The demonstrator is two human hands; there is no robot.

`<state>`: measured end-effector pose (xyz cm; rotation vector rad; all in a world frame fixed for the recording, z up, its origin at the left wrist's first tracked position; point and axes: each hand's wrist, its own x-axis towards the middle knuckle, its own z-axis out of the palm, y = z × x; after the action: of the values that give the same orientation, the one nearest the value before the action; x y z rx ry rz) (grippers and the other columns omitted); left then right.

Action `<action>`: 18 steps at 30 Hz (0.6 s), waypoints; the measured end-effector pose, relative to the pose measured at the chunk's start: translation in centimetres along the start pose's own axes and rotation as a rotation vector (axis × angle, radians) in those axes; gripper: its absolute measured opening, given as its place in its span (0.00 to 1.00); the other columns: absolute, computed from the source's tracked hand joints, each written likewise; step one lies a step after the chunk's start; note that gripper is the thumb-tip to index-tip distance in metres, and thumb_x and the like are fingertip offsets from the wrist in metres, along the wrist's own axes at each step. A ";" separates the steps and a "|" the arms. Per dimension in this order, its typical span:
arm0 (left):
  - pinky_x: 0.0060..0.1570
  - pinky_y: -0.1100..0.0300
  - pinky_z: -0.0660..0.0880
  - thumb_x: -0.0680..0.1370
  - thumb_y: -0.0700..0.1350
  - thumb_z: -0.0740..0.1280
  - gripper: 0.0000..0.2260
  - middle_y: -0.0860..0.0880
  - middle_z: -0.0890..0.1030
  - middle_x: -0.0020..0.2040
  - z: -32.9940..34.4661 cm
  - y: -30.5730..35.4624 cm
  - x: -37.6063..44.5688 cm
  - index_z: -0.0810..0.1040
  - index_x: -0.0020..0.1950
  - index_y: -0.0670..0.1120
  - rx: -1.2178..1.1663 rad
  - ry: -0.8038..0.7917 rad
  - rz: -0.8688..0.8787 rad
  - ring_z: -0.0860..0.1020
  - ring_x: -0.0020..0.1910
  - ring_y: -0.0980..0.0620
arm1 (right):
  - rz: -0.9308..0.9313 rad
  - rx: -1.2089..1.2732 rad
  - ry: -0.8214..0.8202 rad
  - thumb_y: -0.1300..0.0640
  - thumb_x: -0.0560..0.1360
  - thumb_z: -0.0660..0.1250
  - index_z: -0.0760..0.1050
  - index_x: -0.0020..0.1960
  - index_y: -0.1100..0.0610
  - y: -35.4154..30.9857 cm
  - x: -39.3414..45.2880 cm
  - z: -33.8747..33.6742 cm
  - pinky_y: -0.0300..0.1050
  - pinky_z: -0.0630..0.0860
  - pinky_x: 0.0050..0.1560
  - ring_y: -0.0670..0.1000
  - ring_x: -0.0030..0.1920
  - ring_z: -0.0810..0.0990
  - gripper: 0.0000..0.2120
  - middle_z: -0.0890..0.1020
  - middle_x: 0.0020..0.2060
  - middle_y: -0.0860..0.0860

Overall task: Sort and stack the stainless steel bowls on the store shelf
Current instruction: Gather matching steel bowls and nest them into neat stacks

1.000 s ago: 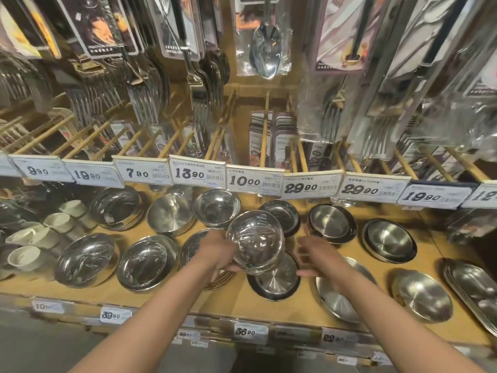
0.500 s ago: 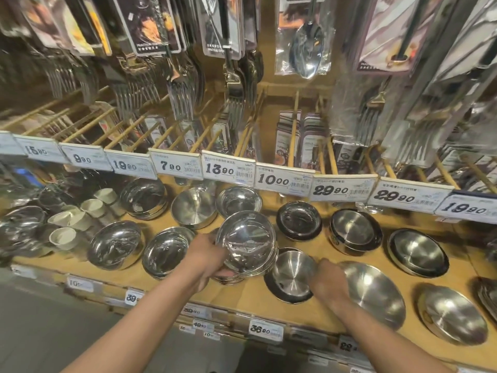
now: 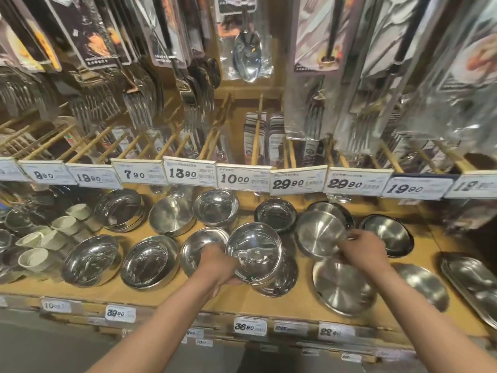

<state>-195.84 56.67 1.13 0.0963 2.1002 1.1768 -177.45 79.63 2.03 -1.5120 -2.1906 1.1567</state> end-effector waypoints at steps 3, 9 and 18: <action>0.37 0.51 0.85 0.75 0.32 0.71 0.15 0.40 0.83 0.51 2.7 -0.2 0.8 0.77 0.62 0.35 0.113 -0.002 -0.015 0.86 0.34 0.43 | 0.062 0.112 0.050 0.63 0.75 0.69 0.81 0.36 0.55 2.4 -0.6 -3.4 0.35 0.75 0.25 0.46 0.27 0.83 0.10 0.84 0.28 0.49; 0.38 0.46 0.85 0.79 0.34 0.66 0.04 0.37 0.84 0.44 6.2 -1.1 2.4 0.78 0.51 0.34 0.190 0.074 -0.043 0.84 0.32 0.42 | 0.236 0.288 0.050 0.62 0.76 0.70 0.84 0.44 0.60 8.5 -1.9 -7.6 0.35 0.73 0.22 0.49 0.25 0.83 0.05 0.85 0.27 0.53; 0.45 0.40 0.83 0.78 0.33 0.68 0.05 0.35 0.84 0.37 8.3 -2.3 4.0 0.79 0.45 0.30 0.269 0.147 -0.064 0.86 0.35 0.38 | 0.297 0.382 0.119 0.62 0.77 0.70 0.83 0.43 0.60 14.8 -1.0 -10.7 0.38 0.78 0.25 0.57 0.29 0.86 0.05 0.84 0.27 0.51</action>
<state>-193.09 62.80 -5.61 0.0671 2.3648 0.8820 -160.69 86.07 -1.30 -1.7113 -1.5892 1.4327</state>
